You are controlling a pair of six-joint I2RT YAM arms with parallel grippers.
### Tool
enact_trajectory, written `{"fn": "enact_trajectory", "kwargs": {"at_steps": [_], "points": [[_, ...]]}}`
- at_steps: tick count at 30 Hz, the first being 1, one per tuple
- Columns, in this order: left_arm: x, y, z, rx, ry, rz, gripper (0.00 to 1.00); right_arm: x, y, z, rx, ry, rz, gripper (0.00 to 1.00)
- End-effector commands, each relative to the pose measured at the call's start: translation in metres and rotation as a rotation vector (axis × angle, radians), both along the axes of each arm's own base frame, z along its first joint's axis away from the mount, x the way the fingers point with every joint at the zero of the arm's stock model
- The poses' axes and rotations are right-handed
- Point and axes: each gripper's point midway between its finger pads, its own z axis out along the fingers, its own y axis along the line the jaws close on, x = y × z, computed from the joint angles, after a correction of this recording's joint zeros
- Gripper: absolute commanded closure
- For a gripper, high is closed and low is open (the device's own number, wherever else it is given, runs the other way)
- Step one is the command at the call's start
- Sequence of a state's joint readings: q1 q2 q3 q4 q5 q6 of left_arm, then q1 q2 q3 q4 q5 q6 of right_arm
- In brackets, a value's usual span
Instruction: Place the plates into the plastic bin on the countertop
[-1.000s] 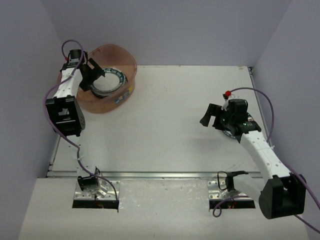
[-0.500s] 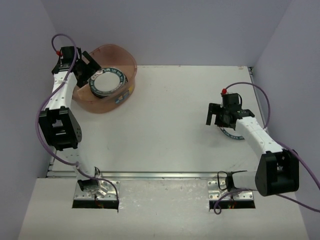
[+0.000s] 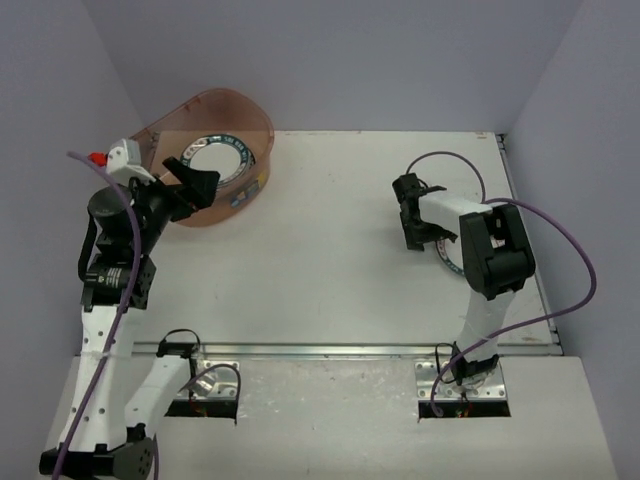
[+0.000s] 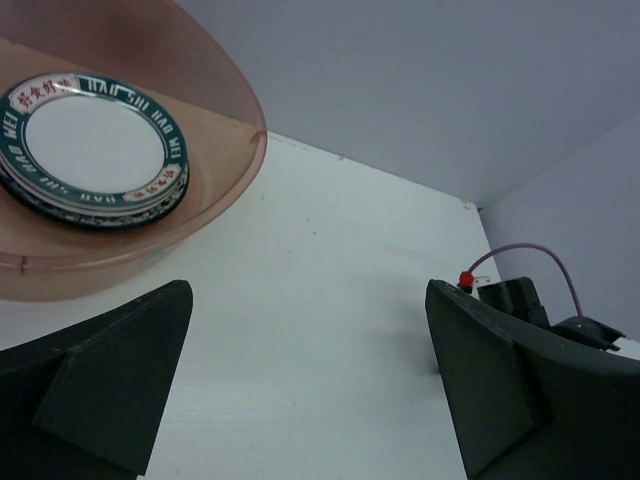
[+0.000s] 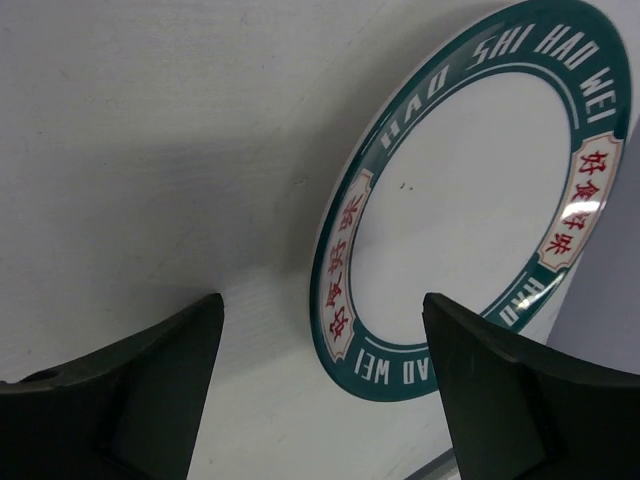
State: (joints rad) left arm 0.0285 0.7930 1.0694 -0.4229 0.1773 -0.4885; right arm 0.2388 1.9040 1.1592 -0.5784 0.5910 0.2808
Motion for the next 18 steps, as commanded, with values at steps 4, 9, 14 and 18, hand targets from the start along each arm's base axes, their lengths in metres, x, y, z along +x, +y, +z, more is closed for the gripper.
{"fn": "enact_trajectory", "kwargs": {"at_steps": [4, 9, 14, 18], "points": [[0.011, 0.003, -0.114, 0.073, 0.280, -0.032, 0.00, -0.006, -0.015, -0.022, -0.139, 0.084, -0.018, 0.40], [0.010, 0.002, -0.123, 0.104, 0.283, -0.060, 0.00, -0.012, -0.023, -0.041, -0.200, 0.144, -0.019, 0.75], [0.007, 0.000, -0.131, 0.111, 0.293, -0.077, 0.00, -0.007, -0.021, -0.045, -0.207, 0.144, 0.009, 0.87], [0.007, -0.002, -0.131, 0.103, 0.291, -0.084, 0.00, 0.003, -0.001, -0.027, -0.266, 0.077, 0.117, 1.00]]}}
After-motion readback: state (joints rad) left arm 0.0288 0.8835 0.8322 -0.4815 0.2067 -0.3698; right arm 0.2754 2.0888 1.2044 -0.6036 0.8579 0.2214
